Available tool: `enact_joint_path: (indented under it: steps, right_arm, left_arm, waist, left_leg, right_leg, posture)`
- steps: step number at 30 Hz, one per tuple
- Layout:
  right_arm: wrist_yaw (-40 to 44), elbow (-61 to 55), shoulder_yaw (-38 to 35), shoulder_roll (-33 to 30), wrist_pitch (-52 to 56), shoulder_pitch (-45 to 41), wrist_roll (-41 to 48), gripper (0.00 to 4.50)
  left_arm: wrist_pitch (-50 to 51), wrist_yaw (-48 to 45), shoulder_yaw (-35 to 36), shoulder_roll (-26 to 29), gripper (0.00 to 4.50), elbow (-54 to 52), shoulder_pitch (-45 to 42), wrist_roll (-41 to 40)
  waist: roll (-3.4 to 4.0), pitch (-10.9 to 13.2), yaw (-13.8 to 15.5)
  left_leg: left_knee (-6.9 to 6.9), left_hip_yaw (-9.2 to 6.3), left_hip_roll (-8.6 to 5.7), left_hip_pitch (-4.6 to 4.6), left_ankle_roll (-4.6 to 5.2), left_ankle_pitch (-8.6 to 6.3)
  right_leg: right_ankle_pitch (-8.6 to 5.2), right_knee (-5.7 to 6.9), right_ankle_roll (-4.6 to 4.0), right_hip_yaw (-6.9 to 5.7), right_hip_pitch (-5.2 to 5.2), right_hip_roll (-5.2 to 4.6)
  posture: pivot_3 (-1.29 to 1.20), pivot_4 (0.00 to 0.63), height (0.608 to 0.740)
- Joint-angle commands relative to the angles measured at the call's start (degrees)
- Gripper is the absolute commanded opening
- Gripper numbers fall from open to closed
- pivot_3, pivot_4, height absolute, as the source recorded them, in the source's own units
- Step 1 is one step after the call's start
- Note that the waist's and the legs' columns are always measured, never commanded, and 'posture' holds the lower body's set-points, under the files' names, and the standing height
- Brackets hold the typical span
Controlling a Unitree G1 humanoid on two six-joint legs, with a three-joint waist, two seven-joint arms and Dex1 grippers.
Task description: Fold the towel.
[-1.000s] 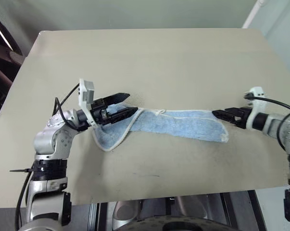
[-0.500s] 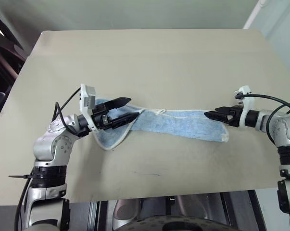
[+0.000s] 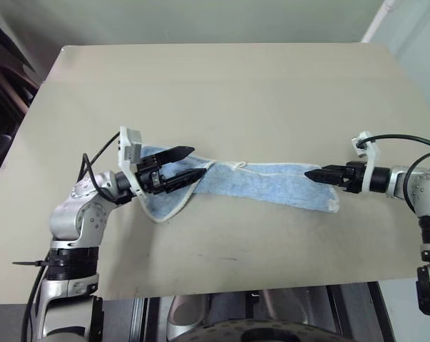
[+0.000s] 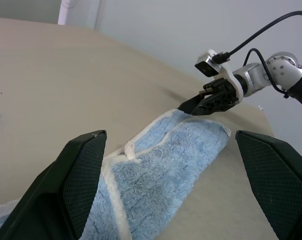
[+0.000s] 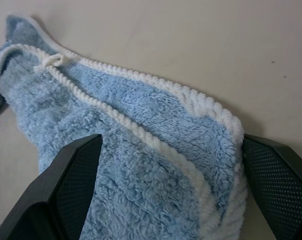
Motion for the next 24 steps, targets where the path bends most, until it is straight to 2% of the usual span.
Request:
enact_joint_path:
  steps: [1,10,11,14,24]
  right_arm:
    - [1.4,-1.7,-0.3,1.0,1.3,-0.3,1.6,4.5]
    - [1.7,2.2,0.4,2.1,0.4,-2.5,-0.5,4.5]
    - [1.9,3.2,0.2,2.2,0.1,-3.1,-0.6,4.32]
    - [2.4,4.6,0.2,2.2,-0.3,-4.1,-0.8,3.58]
    - [5.9,10.6,2.0,3.1,-1.7,-7.7,-2.4,0.11]
  left_arm:
    - [-1.1,-0.6,1.0,0.3,4.46,-0.8,0.4,-0.8]
    - [-2.0,-0.5,1.9,0.6,4.46,-1.7,2.3,-0.9]
    - [-2.0,-0.5,2.1,0.8,4.49,-2.0,2.9,-1.0]
    - [-2.2,-0.7,2.4,1.0,4.5,-2.2,3.5,-1.2]
    - [-3.4,-0.4,2.9,1.4,4.5,-2.8,5.2,-1.1]
  waist:
    - [0.0,0.0,-0.1]
    - [0.0,0.0,-0.5]
    - [0.0,0.0,-0.5]
    - [0.0,0.0,-0.5]
    - [0.01,0.0,-0.3]
  left_leg:
    - [-0.01,0.0,0.0,0.01,0.0,0.0]
    - [-0.02,0.01,0.0,0.05,-0.01,0.0]
    - [-0.02,0.01,0.0,0.06,-0.01,0.01]
    - [-0.03,-0.01,0.0,0.07,-0.02,0.02]
    - [-0.08,-0.01,0.0,0.04,-0.03,0.02]
  right_leg:
    - [0.0,0.0,0.0,0.0,0.0,0.0]
    - [0.04,0.01,-0.08,0.0,0.0,0.0]
    - [0.06,0.01,-0.1,0.0,0.0,0.0]
    - [0.08,0.03,-0.12,0.0,-0.01,0.0]
    - [0.07,0.01,-0.14,0.0,-0.05,0.0]
  posture:
    - [0.0,0.15,0.733]
    - [0.0,0.15,0.733]
    - [0.0,0.15,0.733]
    - [0.0,0.15,0.733]
    - [0.0,0.15,0.733]
